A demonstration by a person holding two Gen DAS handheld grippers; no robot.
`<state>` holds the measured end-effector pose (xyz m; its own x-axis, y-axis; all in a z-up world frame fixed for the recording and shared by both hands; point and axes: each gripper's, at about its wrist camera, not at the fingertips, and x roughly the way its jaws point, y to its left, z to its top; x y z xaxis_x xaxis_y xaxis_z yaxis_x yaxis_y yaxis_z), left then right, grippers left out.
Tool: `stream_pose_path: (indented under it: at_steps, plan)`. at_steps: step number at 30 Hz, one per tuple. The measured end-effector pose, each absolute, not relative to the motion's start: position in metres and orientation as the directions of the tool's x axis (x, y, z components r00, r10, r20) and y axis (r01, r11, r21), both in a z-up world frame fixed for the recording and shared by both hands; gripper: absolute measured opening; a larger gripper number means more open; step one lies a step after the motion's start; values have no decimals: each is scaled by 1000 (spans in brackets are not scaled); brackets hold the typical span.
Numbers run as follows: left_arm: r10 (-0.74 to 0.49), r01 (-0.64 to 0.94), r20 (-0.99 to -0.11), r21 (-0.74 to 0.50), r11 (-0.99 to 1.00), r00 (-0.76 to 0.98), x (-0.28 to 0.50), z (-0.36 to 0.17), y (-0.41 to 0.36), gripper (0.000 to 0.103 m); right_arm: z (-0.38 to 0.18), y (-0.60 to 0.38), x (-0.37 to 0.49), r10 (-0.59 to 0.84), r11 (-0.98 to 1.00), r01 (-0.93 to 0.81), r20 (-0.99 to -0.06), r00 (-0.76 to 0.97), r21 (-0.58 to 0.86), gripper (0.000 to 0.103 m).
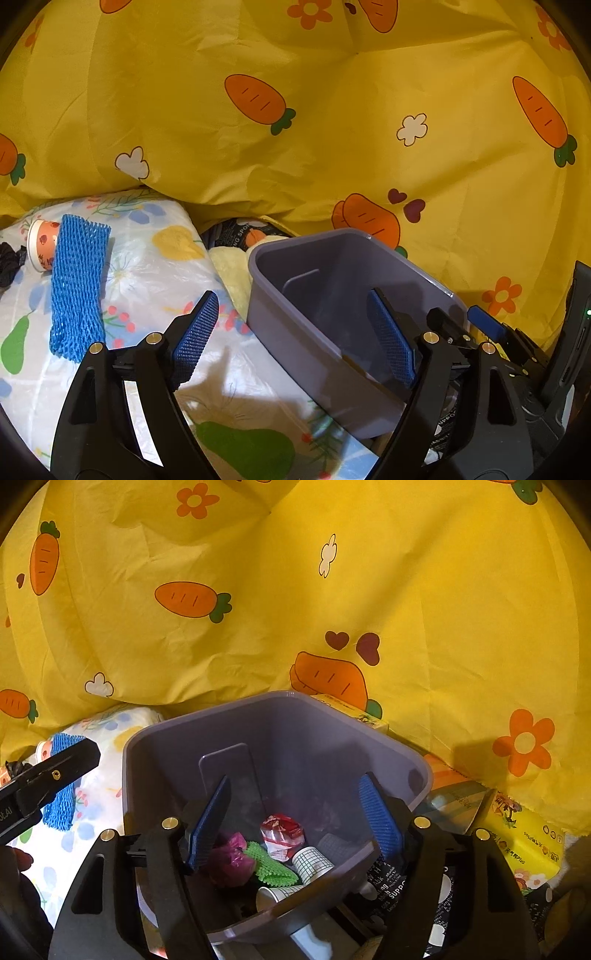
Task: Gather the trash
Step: 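Move both open tools back over the table toward the remaining trash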
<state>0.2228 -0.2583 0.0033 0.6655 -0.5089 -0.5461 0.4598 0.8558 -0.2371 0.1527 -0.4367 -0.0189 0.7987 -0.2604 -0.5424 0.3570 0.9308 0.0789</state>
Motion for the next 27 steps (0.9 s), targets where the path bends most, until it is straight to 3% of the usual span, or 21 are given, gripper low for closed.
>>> stream_pose_path:
  at_steps: [13,27]
  plan:
    - [-351,315,-546,-162,935,761,206,7,-186,82,-7,-407,141,-280,936,349,-499,820,49,82]
    - [-52,1,-554,-91,996,831,194,-1,-43,86,2,-314,151,-97,988,144,-489,867,58,86]
